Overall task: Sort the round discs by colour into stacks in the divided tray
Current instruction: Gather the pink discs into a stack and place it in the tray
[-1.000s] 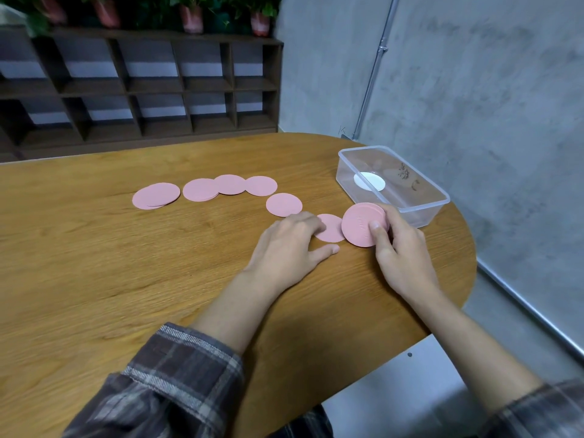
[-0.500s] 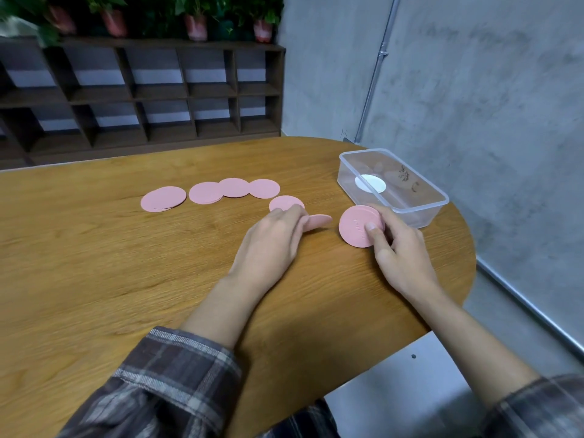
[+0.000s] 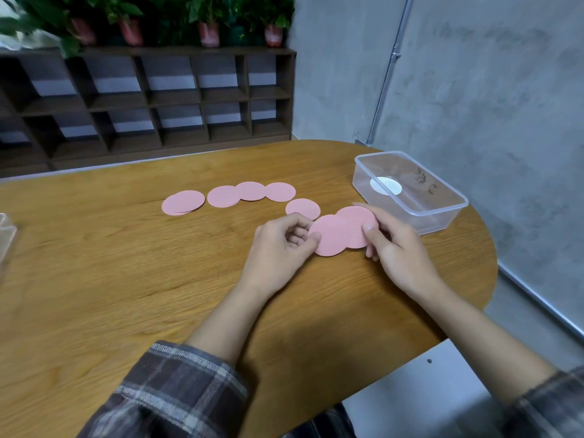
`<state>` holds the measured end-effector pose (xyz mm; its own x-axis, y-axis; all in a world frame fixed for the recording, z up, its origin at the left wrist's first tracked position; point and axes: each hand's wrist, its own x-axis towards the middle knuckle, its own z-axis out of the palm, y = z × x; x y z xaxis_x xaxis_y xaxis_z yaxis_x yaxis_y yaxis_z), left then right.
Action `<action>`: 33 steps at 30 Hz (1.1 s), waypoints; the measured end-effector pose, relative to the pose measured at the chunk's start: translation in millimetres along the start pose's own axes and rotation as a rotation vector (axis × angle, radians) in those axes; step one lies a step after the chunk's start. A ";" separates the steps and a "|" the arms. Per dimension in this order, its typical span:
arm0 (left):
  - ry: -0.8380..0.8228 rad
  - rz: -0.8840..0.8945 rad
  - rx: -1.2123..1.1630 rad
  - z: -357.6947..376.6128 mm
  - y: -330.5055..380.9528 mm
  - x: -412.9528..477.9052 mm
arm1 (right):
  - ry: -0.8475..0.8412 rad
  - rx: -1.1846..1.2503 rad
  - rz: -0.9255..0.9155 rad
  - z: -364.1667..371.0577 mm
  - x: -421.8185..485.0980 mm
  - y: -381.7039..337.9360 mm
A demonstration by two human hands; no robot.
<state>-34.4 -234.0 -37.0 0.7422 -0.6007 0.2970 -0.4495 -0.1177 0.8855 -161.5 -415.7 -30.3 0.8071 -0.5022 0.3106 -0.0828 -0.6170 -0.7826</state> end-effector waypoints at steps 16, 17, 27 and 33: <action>0.183 -0.041 0.104 -2.9 -8.2 13.0 | -0.134 -0.120 -0.115 38.0 23.7 -14.5; 0.175 -0.004 0.183 -2.3 -9.8 15.3 | -0.132 -0.133 -0.121 38.0 26.4 -13.5; -0.166 0.080 0.717 -7.1 -23.2 27.4 | 0.082 -0.048 0.013 38.5 49.7 5.4; -0.028 0.027 0.624 -13.0 -15.8 23.0 | 0.058 -0.069 -0.008 37.6 43.3 3.5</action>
<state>-3.7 -235.7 -39.5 0.7168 -0.6295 0.2998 -0.6800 -0.5364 0.4999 -104.9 -416.9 -39.9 0.7730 -0.5299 0.3489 -0.1179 -0.6603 -0.7417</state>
